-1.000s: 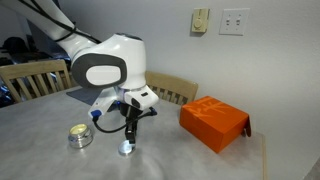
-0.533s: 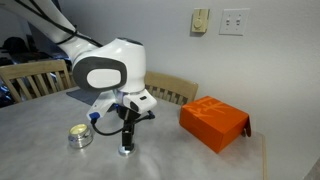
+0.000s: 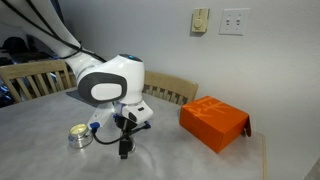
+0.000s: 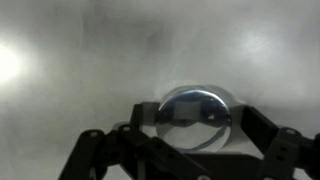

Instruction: Put the lid on top of the silver container

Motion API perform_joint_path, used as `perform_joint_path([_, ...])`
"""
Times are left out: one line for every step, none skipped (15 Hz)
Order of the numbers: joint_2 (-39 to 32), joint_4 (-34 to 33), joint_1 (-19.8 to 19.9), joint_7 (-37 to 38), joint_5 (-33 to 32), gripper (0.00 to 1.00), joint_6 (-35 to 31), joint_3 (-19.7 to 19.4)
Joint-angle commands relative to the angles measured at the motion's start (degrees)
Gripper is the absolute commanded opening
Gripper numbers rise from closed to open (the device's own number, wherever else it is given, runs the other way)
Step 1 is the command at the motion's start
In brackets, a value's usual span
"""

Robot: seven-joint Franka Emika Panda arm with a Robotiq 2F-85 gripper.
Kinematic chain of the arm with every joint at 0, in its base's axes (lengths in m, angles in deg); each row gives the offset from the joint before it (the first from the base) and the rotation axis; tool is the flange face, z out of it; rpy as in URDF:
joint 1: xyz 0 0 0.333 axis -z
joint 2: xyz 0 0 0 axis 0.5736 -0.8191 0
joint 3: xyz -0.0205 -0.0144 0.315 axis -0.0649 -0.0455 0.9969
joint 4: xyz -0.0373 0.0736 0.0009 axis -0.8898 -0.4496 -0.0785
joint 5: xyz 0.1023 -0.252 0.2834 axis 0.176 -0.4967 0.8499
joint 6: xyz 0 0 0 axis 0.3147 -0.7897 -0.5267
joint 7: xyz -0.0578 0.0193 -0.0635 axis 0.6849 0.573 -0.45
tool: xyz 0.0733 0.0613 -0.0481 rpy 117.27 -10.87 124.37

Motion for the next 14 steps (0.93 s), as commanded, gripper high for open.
perform_joint_path([-0.7, -1.8, -0.3, 1.0, -0.8, 0.75, 1.8, -0.3])
perform_joint_path([-0.6, -1.6, -0.4, 1.1, -0.8, 0.74, 1.7, -0.3])
perform_joint_path([-0.6, -1.9, -0.4, 0.9, -0.8, 0.66, 1.6, -0.2])
perform_joint_path([-0.2, -1.9, -0.5, 0.9, -0.8, 0.60, 1.7, -0.2])
perform_joint_path([-0.3, -2.0, -0.5, 0.8, -0.8, 0.53, 1.7, -0.2])
perform_joint_path([-0.1, -2.2, -0.6, 0.8, -0.9, 0.46, 1.9, -0.2])
perform_joint_path([-0.1, -2.2, -0.6, 0.9, -1.0, 0.44, 2.0, -0.3])
perform_joint_path([0.0, -2.1, -1.0, 1.1, -1.3, 0.44, 2.0, -0.4])
perform_joint_path([0.2, -2.0, -1.3, 1.2, -1.7, 0.44, 2.1, -0.5])
perform_joint_path([0.8, -1.4, -2.1, 1.6, -2.7, 0.44, 2.4, -0.9])
perform_joint_path([1.4, -0.9, -2.7, 1.6, -3.9, 0.44, 2.9, -1.1])
perform_joint_path([2.2, -0.2, -3.9, 2.1, -5.7, 0.44, 3.3, -1.7])
perform_joint_path([3.1, 0.6, -5.2, 2.8, -7.4, 0.44, 3.6, -2.1])
perform_joint_path([4.0, 1.2, -6.5, 3.6, -9.6, 0.44, 4.6, -2.6])
